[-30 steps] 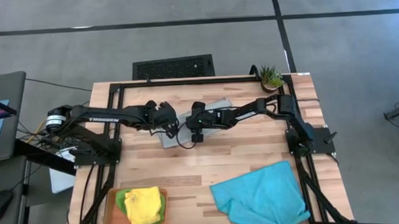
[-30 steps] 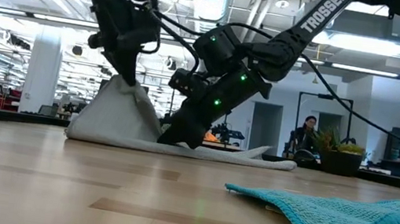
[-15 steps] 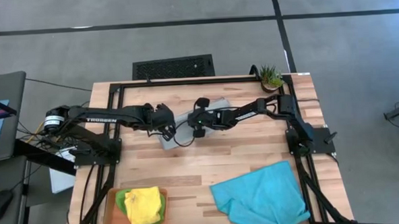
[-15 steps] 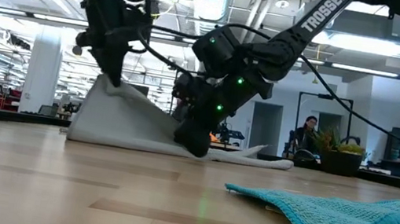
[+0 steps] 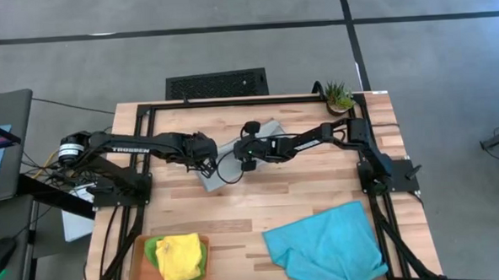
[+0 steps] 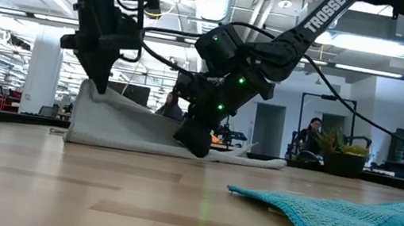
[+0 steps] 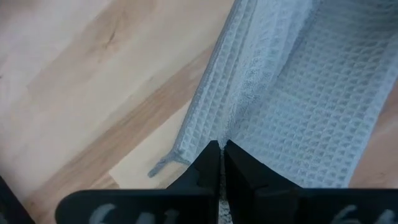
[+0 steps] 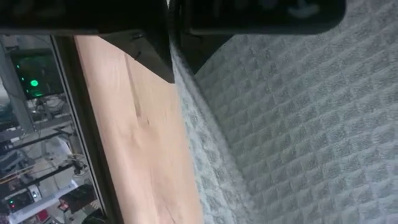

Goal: Fold microfiber towels
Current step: Fold the gray towel

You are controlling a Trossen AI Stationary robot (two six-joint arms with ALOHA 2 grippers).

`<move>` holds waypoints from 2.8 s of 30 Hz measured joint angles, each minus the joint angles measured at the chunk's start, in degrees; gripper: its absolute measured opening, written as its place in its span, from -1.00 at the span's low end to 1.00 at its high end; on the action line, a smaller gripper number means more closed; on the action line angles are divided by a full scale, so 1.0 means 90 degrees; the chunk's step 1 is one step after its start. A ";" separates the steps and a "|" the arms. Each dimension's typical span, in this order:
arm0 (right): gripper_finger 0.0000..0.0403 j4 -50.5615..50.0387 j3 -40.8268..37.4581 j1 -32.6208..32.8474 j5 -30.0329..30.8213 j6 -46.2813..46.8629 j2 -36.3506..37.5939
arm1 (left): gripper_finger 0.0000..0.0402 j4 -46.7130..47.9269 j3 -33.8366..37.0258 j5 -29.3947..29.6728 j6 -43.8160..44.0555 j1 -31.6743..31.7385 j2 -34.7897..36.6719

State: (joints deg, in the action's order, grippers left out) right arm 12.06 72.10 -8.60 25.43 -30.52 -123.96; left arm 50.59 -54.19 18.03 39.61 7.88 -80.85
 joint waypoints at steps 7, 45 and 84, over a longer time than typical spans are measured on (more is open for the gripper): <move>-0.68 0.0006 0.0000 0.0093 0.0022 -0.0388 -0.0002 | -0.83 0.0159 -0.0002 -0.0026 0.0246 0.0000 -0.0208; -0.04 -0.4368 -0.0387 -0.0066 -0.0823 0.1651 0.3007 | -0.29 0.0174 -0.0192 0.0273 -0.0627 -0.1441 -0.0337; -0.06 -0.4384 -0.0792 0.0983 -0.0819 0.2346 0.3648 | -0.31 -0.3833 0.2402 0.0407 -0.2098 -0.2504 -0.0383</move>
State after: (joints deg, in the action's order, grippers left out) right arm -27.40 64.97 0.25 18.06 -9.41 -91.13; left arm 16.09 -32.58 21.69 20.73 -14.66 -84.29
